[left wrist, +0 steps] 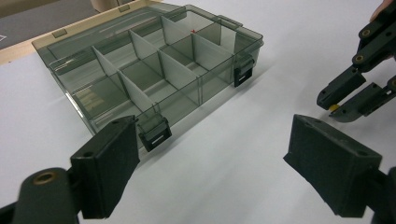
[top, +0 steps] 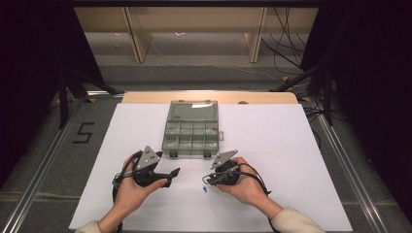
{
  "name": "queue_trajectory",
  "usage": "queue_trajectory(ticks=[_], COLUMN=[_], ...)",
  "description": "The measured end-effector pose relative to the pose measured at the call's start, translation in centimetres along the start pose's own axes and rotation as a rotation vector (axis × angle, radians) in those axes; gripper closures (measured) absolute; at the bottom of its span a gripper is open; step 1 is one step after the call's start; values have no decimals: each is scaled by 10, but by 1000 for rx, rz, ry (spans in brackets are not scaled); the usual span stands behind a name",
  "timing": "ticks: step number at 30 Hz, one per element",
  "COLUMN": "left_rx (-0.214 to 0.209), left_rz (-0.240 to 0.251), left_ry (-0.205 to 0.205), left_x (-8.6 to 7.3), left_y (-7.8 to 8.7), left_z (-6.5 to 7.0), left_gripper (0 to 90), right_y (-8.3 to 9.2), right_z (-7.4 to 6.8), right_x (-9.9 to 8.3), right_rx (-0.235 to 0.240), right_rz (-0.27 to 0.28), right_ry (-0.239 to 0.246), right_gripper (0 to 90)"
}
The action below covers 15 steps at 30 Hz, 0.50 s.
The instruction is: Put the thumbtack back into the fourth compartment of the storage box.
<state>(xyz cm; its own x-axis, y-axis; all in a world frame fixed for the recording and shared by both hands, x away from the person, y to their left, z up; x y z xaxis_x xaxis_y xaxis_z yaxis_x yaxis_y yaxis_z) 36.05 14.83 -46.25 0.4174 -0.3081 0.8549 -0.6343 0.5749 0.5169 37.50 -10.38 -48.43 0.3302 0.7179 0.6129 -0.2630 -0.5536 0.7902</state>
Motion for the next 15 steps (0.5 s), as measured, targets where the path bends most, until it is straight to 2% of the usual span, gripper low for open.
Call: queue_trajectory(ticks=[13,15], left_rx=[3,3], left_rz=[-11,-1], left_ry=[-17,15], left_x=[0,-1], left_y=[0,-1], left_z=[-1,1], left_gripper=[159,159], right_y=[7,8], right_z=[8,9], right_x=[7,8], right_rx=[-27,-26], right_rz=[50,48], right_ry=[-28,-28], right_gripper=[781,781])
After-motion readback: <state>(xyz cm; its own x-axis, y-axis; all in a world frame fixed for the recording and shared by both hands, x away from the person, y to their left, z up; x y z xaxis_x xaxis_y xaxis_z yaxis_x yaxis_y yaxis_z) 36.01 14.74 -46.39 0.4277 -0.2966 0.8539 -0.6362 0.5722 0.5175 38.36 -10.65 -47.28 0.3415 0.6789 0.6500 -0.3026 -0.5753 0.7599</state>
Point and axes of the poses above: each handheld gripper's, and its own axes: y roughly backward along the jaws, x roughly out of its top, z roughly to its right, the point moved 2 cm from there along -y, roughly forward along the jaws, and after that the axes turned 3 degrees about y, right-handed, at the moved point
